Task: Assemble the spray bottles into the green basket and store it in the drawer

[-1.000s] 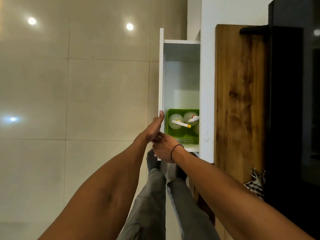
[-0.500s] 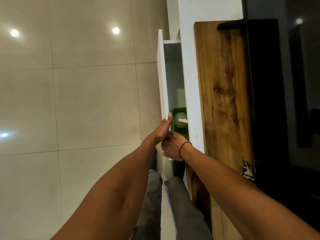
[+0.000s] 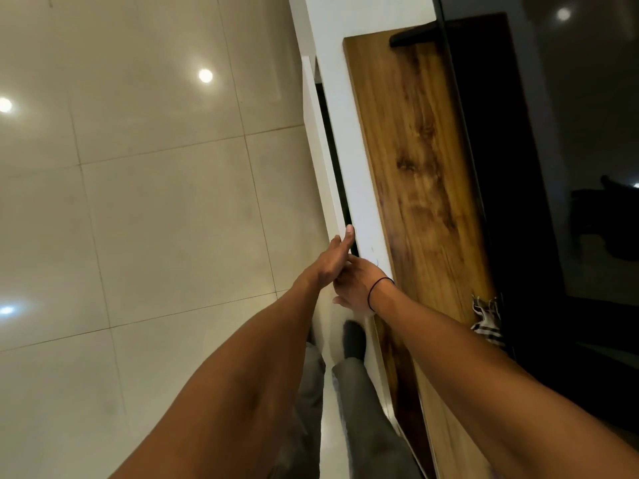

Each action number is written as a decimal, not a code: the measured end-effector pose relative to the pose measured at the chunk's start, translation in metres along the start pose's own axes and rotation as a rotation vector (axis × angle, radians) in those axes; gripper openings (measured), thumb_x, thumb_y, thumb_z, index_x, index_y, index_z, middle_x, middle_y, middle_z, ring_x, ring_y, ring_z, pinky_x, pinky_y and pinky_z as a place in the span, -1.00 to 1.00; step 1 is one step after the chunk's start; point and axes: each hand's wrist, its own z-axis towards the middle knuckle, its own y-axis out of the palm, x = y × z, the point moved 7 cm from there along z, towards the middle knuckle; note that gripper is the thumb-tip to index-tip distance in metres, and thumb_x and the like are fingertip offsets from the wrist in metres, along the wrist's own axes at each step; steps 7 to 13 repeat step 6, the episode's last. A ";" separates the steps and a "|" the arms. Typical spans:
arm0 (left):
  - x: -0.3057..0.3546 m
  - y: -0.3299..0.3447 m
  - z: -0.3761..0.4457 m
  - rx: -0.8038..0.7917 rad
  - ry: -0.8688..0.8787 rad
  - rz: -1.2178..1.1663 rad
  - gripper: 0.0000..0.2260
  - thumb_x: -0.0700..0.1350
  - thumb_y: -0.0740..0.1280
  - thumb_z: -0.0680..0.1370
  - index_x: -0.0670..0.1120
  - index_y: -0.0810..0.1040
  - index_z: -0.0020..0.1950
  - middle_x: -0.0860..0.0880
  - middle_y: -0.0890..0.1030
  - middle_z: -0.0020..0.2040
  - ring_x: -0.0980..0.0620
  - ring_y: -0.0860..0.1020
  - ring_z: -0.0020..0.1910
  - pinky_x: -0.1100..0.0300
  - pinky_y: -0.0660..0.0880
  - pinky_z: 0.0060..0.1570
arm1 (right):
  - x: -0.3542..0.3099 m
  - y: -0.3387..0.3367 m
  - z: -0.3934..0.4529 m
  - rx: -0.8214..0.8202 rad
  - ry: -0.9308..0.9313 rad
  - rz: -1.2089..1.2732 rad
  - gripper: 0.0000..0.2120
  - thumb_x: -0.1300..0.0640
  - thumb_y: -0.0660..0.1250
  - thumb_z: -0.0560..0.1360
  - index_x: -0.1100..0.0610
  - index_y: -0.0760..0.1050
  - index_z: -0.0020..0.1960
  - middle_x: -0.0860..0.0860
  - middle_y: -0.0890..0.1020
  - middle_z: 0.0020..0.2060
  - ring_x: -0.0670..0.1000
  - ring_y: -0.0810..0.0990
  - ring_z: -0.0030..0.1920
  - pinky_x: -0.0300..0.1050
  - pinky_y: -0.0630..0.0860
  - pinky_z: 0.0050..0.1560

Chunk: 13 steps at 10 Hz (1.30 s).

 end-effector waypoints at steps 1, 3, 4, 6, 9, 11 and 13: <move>0.000 0.008 0.000 -0.006 0.031 -0.019 -0.15 0.50 -0.12 0.59 0.04 -0.07 0.76 -0.08 0.07 0.75 -0.20 0.14 0.71 -0.23 0.08 0.67 | -0.003 0.015 -0.001 -0.019 0.012 0.096 -0.48 -0.19 0.11 0.69 0.16 0.60 0.34 0.10 0.52 0.47 0.13 0.30 0.61 0.17 0.02 0.63; -0.012 0.028 -0.013 0.008 0.083 0.000 -0.14 0.50 -0.10 0.60 -0.01 0.05 0.74 -0.12 0.18 0.72 -0.16 0.17 0.71 -0.16 0.10 0.66 | -0.001 0.017 -0.018 0.349 0.068 0.208 -0.47 -0.20 0.06 0.69 0.12 0.58 0.35 0.11 0.59 0.40 0.15 0.40 0.54 0.14 0.15 0.61; -0.024 0.034 -0.032 0.042 0.096 0.075 -0.12 0.52 -0.09 0.58 -0.05 0.18 0.71 -0.15 0.32 0.66 -0.18 0.31 0.64 -0.18 0.25 0.61 | -0.011 0.024 -0.039 0.485 0.044 0.257 -0.55 -0.15 0.12 0.69 0.11 0.57 0.32 0.12 0.61 0.34 0.15 0.49 0.42 0.12 0.37 0.49; -0.071 0.063 -0.100 0.177 0.205 0.509 -0.35 0.34 0.04 0.70 -0.13 0.52 0.47 -0.19 0.63 0.38 -0.21 0.60 0.34 -0.14 0.48 0.42 | -0.051 0.064 -0.109 0.521 0.232 0.399 -0.58 -0.13 0.17 0.66 0.09 0.50 0.37 0.12 0.59 0.28 0.15 0.49 0.33 0.14 0.42 0.35; -0.071 0.063 -0.100 0.177 0.205 0.509 -0.35 0.34 0.04 0.70 -0.13 0.52 0.47 -0.19 0.63 0.38 -0.21 0.60 0.34 -0.14 0.48 0.42 | -0.051 0.064 -0.109 0.521 0.232 0.399 -0.58 -0.13 0.17 0.66 0.09 0.50 0.37 0.12 0.59 0.28 0.15 0.49 0.33 0.14 0.42 0.35; -0.071 0.063 -0.100 0.177 0.205 0.509 -0.35 0.34 0.04 0.70 -0.13 0.52 0.47 -0.19 0.63 0.38 -0.21 0.60 0.34 -0.14 0.48 0.42 | -0.051 0.064 -0.109 0.521 0.232 0.399 -0.58 -0.13 0.17 0.66 0.09 0.50 0.37 0.12 0.59 0.28 0.15 0.49 0.33 0.14 0.42 0.35; -0.071 0.063 -0.100 0.177 0.205 0.509 -0.35 0.34 0.04 0.70 -0.13 0.52 0.47 -0.19 0.63 0.38 -0.21 0.60 0.34 -0.14 0.48 0.42 | -0.051 0.064 -0.109 0.521 0.232 0.399 -0.58 -0.13 0.17 0.66 0.09 0.50 0.37 0.12 0.59 0.28 0.15 0.49 0.33 0.14 0.42 0.35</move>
